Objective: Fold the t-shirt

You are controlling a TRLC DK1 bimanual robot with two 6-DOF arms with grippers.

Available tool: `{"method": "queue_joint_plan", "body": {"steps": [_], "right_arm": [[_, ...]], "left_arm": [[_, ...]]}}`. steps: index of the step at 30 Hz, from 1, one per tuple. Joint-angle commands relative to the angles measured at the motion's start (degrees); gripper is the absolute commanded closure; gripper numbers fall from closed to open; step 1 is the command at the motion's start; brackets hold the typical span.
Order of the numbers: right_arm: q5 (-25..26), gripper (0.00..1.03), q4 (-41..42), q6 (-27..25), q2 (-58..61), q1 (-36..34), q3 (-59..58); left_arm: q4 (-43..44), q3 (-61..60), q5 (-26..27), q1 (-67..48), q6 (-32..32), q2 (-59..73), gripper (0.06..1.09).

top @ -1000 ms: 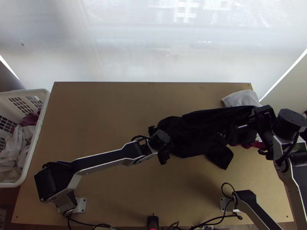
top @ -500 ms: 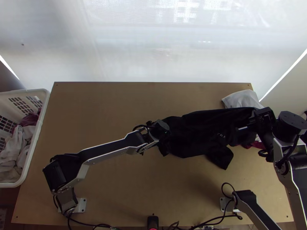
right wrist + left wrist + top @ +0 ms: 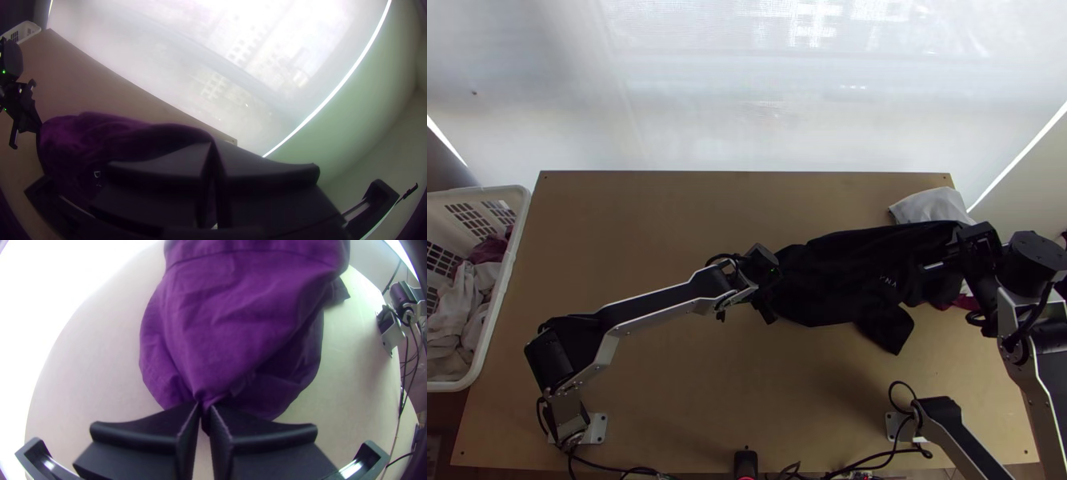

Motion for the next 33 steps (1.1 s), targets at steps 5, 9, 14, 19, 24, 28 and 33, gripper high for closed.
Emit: {"method": "queue_joint_plan", "body": {"steps": [5,9,14,19,24,28,33], "right_arm": [[0.0,1.0,0.0,-0.4,-1.0,-0.3,-1.0],[0.0,1.0,0.1,-0.8,-1.1,-2.4,-1.3],[0.0,1.0,0.1,-1.5,-1.3,-4.0,-1.3],[0.0,1.0,0.1,-1.0,-1.4,-3.9,-0.1],[0.0,1.0,-0.8,-0.2,-2.7,-1.4,0.0],[0.0,1.0,-2.6,1.1,-3.9,1.8,1.5],[0.0,1.0,-7.3,3.3,-5.1,8.4,3.6]], "left_arm": [[-6.3,0.7,2.5,3.4,0.7,-4.3,1.05],[-11.0,0.8,3.7,8.2,2.7,-9.6,1.05],[-18.1,0.7,5.2,16.0,5.8,-16.7,1.05],[-23.0,0.9,6.6,21.3,7.3,-23.6,1.05],[-27.6,2.4,6.7,25.8,7.6,-29.5,1.05],[-31.1,4.3,8.3,29.0,7.7,-33.1,1.05],[-37.2,10.5,8.5,29.2,7.5,-36.3,1.05]]}}
